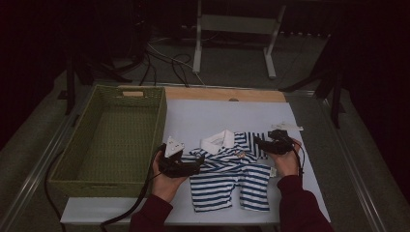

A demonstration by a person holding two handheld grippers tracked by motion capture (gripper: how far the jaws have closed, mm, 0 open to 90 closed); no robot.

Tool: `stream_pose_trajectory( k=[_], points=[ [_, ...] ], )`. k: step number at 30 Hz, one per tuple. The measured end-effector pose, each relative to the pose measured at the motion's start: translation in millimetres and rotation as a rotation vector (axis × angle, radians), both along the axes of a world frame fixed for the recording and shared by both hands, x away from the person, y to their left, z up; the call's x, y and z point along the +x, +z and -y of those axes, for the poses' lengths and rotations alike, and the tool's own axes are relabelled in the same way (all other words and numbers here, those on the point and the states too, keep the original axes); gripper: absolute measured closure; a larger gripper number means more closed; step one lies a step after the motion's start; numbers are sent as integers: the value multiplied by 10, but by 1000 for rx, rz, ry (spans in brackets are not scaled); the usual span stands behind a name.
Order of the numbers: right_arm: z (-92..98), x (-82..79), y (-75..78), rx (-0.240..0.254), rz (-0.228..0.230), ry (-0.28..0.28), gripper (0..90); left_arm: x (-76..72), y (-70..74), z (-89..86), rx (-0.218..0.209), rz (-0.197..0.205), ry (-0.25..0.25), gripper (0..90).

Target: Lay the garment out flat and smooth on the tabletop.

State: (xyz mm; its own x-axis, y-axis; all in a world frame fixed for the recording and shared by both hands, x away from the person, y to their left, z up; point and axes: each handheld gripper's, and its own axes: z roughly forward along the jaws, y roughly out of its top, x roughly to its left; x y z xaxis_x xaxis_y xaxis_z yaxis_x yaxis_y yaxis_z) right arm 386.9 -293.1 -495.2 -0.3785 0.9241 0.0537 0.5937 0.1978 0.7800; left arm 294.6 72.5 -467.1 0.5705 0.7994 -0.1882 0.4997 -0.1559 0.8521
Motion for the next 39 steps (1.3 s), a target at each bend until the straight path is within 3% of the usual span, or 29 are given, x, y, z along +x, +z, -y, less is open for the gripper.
stream_pose_trajectory(
  k=[4, 9, 11, 13, 14, 18, 19, 23, 26, 30, 39],
  points=[
    [66, 124, -144, -10, -40, -46, 328, 1, 4, -6, 2, 1, 5, 84],
    [124, 224, -286, -5, -103, -92, 406, 17, 4, 0, 9, 2, 10, 84],
    [113, 228, -303, -27, -96, -94, 451, 26, 9, 4, 9, 2, 14, 84],
    [79, 229, -303, -38, -89, -71, 520, 34, 10, 8, 11, 4, 21, 84],
    [53, 223, -307, -73, -78, -65, 549, 38, 9, 8, 13, 4, 24, 84],
    [-1, 205, -289, -104, -71, -45, 855, 56, 4, 14, 13, -2, 35, 91],
    [1, 203, -280, -108, -74, -50, 873, 61, 3, 15, 12, 0, 39, 93],
    [53, 193, -264, -107, -85, -72, 884, 106, -13, 20, 22, -12, 60, 116],
    [107, 179, -248, -137, -91, -111, 886, 130, -35, 39, 33, -15, 65, 130],
    [247, 152, -211, -126, -96, -156, 886, 157, -72, 67, 41, -24, 64, 140],
    [451, 113, -158, -157, -92, -252, 888, 187, -166, 96, 58, -51, 46, 151]
  ],
)
